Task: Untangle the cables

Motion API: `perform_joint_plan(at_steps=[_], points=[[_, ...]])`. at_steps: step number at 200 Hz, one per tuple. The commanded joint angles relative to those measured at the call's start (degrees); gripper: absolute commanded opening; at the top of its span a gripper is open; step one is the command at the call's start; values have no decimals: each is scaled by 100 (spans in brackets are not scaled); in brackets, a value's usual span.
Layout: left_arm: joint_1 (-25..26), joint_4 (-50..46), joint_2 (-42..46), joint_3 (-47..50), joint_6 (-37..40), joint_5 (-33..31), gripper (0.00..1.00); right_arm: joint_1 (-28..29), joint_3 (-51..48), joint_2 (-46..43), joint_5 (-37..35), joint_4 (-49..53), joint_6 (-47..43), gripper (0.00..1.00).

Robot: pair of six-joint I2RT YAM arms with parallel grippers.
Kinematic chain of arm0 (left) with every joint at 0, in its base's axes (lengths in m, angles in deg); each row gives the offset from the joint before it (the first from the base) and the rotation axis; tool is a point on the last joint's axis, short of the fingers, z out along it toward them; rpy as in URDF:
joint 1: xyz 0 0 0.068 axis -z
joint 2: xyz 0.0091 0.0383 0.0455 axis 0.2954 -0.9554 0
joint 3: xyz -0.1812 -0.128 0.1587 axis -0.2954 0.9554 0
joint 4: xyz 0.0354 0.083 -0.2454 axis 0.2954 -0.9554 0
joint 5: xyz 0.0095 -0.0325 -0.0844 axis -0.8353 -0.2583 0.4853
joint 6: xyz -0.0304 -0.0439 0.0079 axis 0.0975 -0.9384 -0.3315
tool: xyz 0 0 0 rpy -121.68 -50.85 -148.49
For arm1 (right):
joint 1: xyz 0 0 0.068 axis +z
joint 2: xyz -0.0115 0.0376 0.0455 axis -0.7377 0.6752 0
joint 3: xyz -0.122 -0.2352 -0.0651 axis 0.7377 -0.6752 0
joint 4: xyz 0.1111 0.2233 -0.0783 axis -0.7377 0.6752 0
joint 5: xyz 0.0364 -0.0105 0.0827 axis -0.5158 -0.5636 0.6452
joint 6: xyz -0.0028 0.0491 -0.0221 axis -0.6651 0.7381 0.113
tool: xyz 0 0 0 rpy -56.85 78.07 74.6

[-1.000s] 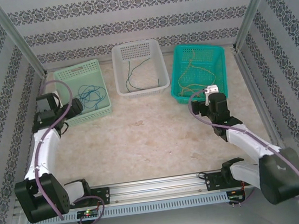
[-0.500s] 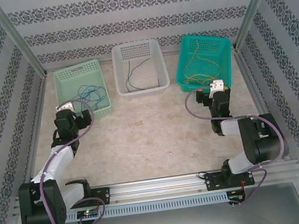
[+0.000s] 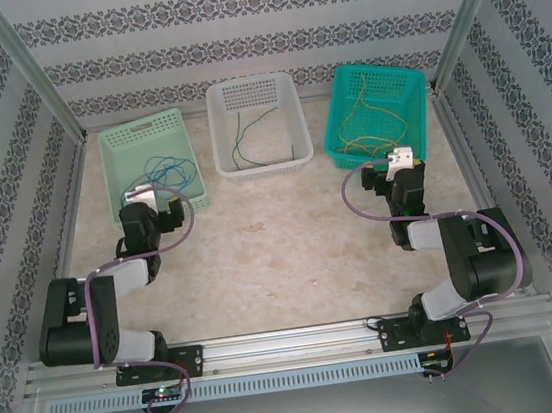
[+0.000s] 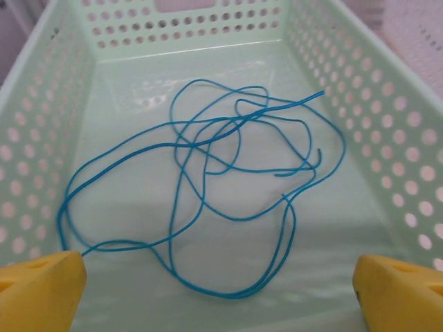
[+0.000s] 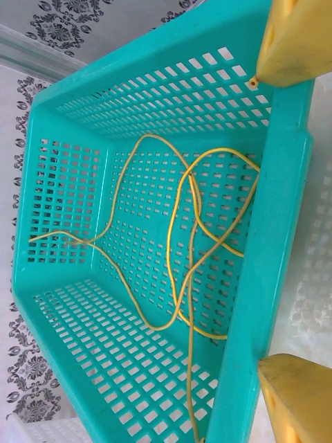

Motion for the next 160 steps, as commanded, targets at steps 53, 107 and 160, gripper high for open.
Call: perform_joint_plan(at_steps=[53, 107, 160], points=[[52, 751, -713, 1, 76, -182, 99, -8, -88, 44, 189, 105, 59, 98], [46, 867, -752, 17, 79, -163, 99, -8, -79, 38, 189, 105, 54, 98], [48, 841, -751, 9, 79, -162, 99, -24, -51, 48, 244, 162, 71, 98]])
